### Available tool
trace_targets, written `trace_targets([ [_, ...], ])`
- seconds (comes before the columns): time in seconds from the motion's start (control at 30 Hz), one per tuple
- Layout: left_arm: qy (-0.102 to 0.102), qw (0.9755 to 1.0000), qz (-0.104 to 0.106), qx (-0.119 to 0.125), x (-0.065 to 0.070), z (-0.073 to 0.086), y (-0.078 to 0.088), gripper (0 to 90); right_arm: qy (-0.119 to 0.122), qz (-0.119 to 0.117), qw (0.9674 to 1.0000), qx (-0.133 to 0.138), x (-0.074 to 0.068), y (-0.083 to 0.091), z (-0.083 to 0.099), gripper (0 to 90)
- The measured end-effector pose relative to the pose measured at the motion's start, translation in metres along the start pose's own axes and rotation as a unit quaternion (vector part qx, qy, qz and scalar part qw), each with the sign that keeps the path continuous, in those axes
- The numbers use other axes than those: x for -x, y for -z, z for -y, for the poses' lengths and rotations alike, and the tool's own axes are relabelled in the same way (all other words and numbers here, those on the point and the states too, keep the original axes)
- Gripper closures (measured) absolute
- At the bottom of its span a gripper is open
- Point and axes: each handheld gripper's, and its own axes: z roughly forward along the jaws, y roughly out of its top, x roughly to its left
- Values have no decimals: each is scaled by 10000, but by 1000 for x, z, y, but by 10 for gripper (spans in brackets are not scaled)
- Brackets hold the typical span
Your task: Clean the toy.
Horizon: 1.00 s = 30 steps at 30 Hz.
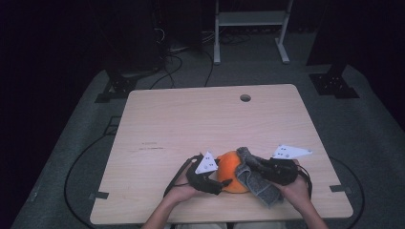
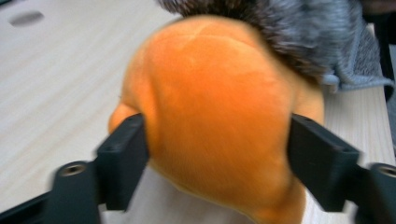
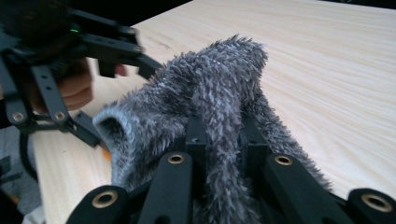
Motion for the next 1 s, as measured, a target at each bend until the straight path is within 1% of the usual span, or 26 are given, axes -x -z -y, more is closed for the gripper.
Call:
trace_targets([
  [0.03, -5, 10000, -36, 56, 0, -1, 2, 289, -53, 34, 10000, 26, 3, 1, 0, 775],
  [0.07, 16, 9999, -24, 158, 0, -2, 3, 303, -104, 84, 9999, 28, 6, 3, 1, 774],
  [0.13, 27, 9992, 19, 397, -1, -3, 6, 378, -170, 219, 9996, 13, 13, 7, 4, 774],
  [0.17, 58, 9990, 21, 441, -1, -4, 7, 404, -280, 313, 9991, -4, 18, 10, 6, 776],
  [0.23, 4, 9994, -14, 353, 0, -4, 5, 395, -270, 345, 9990, 12, 18, 11, 5, 776],
  [0.27, -25, 9996, -26, 272, 1, -3, 3, 380, -245, 351, 9991, 15, 16, 12, 3, 776],
  [0.33, -12, 9997, -19, 252, -1, -1, 3, 347, -93, 282, 9995, 70, 9, 13, -2, 776],
  [0.37, 38, 9997, -81, 241, -2, -2, 3, 199, 76, 235, 9997, -6, 2, 10, -5, 776],
  [0.4, 172, 9996, -166, 168, -5, -2, 2, 199, 76, 235, 9997, -6, 2, 10, -5, 776],
  [0.43, 262, 9994, -213, 111, -8, -2, 0, 126, 117, 195, 9997, -69, 2, 7, -4, 777],
  [0.47, 347, 9991, -214, 93, -9, -1, -1, 76, 94, 154, 9998, -107, 3, 6, -3, 776],
  [0.5, 437, 9989, -160, 37, -10, 0, -3, 39, 18, 13, 9999, -133, 6, 6, -1, 776],
  [0.53, 536, 9985, -56, 23, -10, 1, -6, 39, 18, 13, 9999, -133, 6, 6, -1, 776],
  [0.57, 648, 9978, 120, 22, -10, 2, -9, 44, 6, -5, 9999, -140, 7, 6, 0, 776],
  [0.6, 628, 9978, 197, 68, -10, 3, -10, 68, 11, 4, 9999, -155, 9, 7, 0, 775],
  [0.63, 555, 9981, 221, 145, -8, 2, -11, 111, -5, 34, 9998, -173, 10, 8, 0, 776],
  [0.67, 439, 9987, 199, 180, -6, 1, -10, 171, -27, 87, 9998, -180, 12, 10, 0, 776],
  [0.7, 344, 9991, 165, 190, -4, -1, -10, 205, -100, 88, 9998, -139, 12, 12, -2, 777],
  [0.73, 250, 9994, 152, 160, -2, -2, -10, 216, -132, 53, 9999, -75, 12, 16, -5, 778],
  [0.77, 63, 9998, 130, 117, 3, -3, -11, 220, -105, 4, 9999, 2, 10, 19, -8, 779],
  [0.8, -187, 9997, 43, 123, 9, -5, -12, 221, -26, -115, 9999, 89, 5, 22, -13, 779],
  [0.83, -298, 9995, 6, 111, 14, -7, -12, 220, 150, -250, 9994, 170, -6, 23, -20, 779],
  [0.9, -618, 9981, -35, 2, 25, -9, -15, 211, 408, -417, 9982, 117, -22, 18, -27, 779],
  [0.93, -702, 9975, -67, -39, 27, -9, -16, 207, 525, -523, 9972, -19, -31, 11, -28, 779],
  [0.97, -841, 9962, -57, -216, 29, -6, -16, 201, 776, -427, 9955, -330, -39, -2, -23, 779],
  [1.0, -841, 9962, -57, -216, 29, -6, -16, 201, 776, -427, 9955, -330, -39, -2, -23, 779],
])
